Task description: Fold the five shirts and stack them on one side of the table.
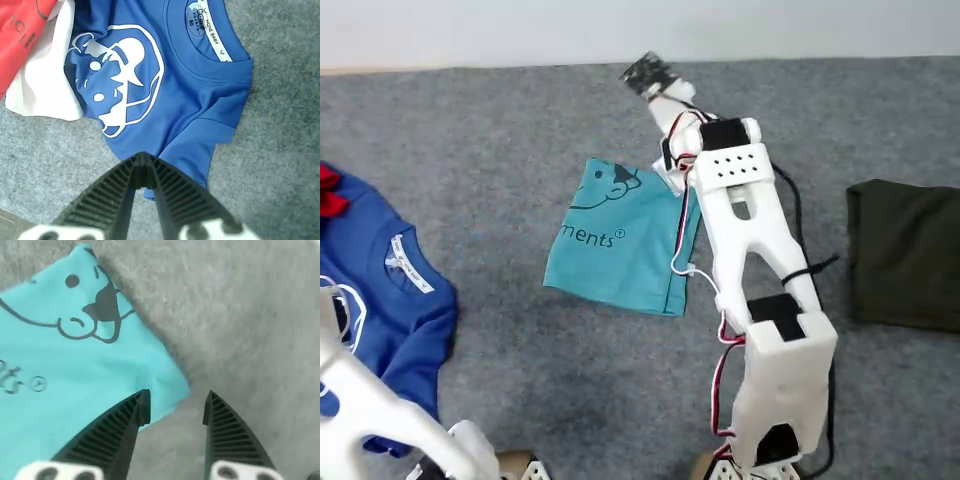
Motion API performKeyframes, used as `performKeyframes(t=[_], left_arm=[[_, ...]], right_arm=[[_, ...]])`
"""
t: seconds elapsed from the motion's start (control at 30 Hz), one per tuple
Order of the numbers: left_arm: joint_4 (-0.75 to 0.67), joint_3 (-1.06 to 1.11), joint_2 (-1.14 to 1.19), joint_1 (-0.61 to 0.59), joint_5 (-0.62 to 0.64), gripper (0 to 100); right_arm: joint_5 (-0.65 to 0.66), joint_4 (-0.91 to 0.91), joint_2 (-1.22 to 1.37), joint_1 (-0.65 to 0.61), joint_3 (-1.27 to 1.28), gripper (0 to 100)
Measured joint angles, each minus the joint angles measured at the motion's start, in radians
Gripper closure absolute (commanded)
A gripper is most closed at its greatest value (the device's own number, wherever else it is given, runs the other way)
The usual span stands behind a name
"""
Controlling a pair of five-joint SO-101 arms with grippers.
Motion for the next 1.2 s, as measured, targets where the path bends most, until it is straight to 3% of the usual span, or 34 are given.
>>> performKeyframes(t=[0.27,0.43,0.67,0.87,1.07,1.2], left_arm=[[0.0,0.0,0.0,0.0,0.0,100],[0.0,0.0,0.0,0.0,0.0,100],[0.0,0.0,0.0,0.0,0.0,100],[0.0,0.0,0.0,0.0,0.0,100],[0.0,0.011,0.0,0.0,0.0,100],[0.0,0.052,0.0,0.0,0.0,100]], right_arm=[[-0.387,0.267,-0.043,0.0,0.0,81.1],[-0.664,0.311,-0.043,0.0,0.0,80.9],[-0.71,0.282,0.074,0.0,0.0,80.7],[-0.712,0.262,0.186,-0.072,0.0,80.5],[-0.717,0.233,0.212,-0.087,0.0,69.7],[-0.743,0.227,0.219,-0.103,0.0,69.0]])
